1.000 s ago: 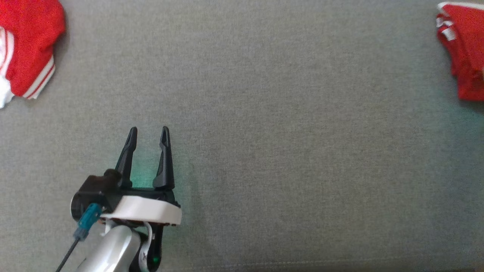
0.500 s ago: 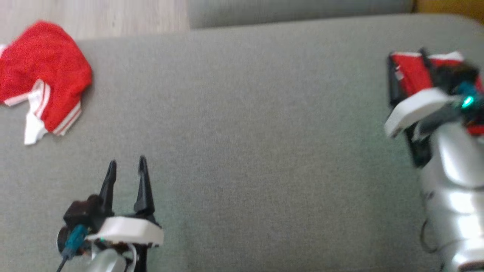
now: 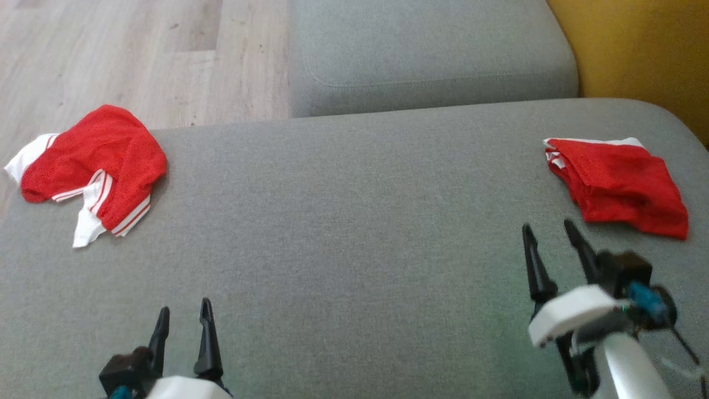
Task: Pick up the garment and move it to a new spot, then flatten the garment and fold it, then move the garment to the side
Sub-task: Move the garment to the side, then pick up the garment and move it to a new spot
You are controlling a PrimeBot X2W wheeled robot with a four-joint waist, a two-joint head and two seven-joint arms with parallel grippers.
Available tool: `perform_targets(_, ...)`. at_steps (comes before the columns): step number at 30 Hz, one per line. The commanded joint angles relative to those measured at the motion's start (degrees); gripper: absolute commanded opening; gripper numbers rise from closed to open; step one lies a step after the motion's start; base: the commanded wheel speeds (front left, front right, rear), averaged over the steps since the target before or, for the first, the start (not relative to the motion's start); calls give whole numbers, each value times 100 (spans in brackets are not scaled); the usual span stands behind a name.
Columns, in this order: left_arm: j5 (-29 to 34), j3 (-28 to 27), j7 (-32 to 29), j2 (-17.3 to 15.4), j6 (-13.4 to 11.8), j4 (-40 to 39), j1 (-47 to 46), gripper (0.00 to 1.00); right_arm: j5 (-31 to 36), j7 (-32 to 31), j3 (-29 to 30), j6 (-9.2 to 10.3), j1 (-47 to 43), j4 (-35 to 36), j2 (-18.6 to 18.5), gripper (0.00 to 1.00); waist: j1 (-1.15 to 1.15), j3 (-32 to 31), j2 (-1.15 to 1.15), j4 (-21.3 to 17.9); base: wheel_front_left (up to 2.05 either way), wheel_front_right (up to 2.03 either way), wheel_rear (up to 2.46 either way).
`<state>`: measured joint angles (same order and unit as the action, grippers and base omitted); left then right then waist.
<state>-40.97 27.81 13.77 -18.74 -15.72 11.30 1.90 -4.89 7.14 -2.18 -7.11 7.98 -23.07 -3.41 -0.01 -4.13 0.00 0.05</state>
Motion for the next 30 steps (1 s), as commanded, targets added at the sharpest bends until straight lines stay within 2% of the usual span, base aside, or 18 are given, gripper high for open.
perform_targets(1,-61,-249,77,-41,-29,-118,-144,100,-112,-2,-195,-37,74,336,50,100,1,-41,0,37,0,0,0)
perform_targets(4,-62,-229,85,1,-17,-118,-52,100,-416,-63,-246,-37,-388,698,51,100,1,-83,0,105,0,0,0)
perform_targets(13,-54,-214,96,48,9,-81,12,100,-508,-163,-172,-37,-1122,1362,52,100,1,-125,0,229,0,0,0)
perform_targets(25,-9,-94,95,91,48,-58,-57,100,-510,-180,-162,-37,-1263,1461,53,100,1,-116,0,237,0,0,0)
perform_targets(30,11,-59,81,90,56,-57,-117,100,-501,-184,-143,-37,-1283,1444,53,100,1,-107,0,381,0,0,0)
